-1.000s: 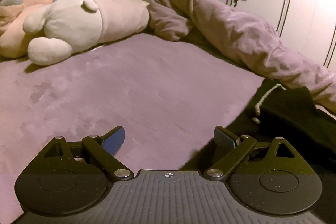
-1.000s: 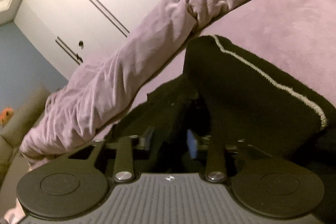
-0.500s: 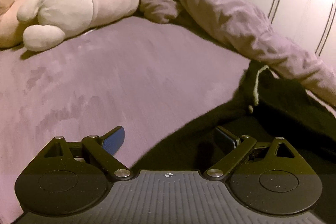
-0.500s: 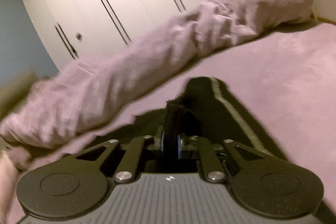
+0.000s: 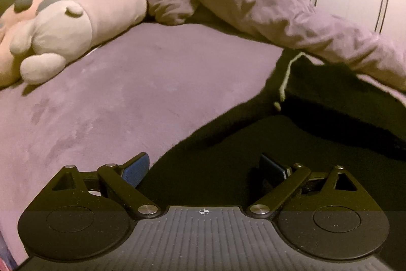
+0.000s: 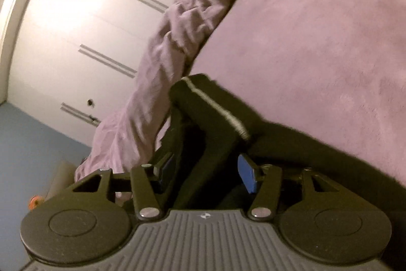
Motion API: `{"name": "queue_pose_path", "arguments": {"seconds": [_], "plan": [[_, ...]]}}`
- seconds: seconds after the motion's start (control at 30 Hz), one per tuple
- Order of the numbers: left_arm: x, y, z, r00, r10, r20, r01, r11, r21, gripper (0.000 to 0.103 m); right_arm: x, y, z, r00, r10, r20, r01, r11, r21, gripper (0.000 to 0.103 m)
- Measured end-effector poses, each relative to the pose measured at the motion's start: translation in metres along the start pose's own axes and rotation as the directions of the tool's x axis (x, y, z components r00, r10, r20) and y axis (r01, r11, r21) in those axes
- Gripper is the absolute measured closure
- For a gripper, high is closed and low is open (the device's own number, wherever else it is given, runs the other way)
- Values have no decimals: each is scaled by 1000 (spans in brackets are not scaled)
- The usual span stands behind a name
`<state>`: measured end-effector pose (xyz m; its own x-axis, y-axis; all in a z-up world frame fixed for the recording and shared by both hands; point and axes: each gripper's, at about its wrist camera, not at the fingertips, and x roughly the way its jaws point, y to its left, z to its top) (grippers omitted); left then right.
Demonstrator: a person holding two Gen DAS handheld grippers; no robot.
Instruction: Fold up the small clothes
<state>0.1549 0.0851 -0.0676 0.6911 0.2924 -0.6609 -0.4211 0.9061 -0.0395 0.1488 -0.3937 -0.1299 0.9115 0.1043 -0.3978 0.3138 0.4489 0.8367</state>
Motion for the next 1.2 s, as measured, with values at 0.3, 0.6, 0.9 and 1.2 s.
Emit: {"name": "queue_pose_path", "arguments": {"seconds": [0.3, 0.6, 0.9, 1.2], "plan": [[-10, -2, 0, 1000, -2, -23, 3, 1000, 17, 6, 58, -9, 11, 998, 11, -68, -2, 990, 138, 58], [-4, -17, 2, 1000, 15, -10, -14, 998, 57, 6, 66, -43, 25, 999, 36, 40, -46, 962, 271, 93], [39, -56, 26, 992, 37, 125, -76, 944, 321, 6, 63, -33, 22, 1000, 14, 19, -18, 977, 212, 87], [100, -80, 39, 991, 40, 127, -90, 904, 419, 9, 70, 0, 16, 1000, -3, -26, 4, 1000, 29, 67]]}}
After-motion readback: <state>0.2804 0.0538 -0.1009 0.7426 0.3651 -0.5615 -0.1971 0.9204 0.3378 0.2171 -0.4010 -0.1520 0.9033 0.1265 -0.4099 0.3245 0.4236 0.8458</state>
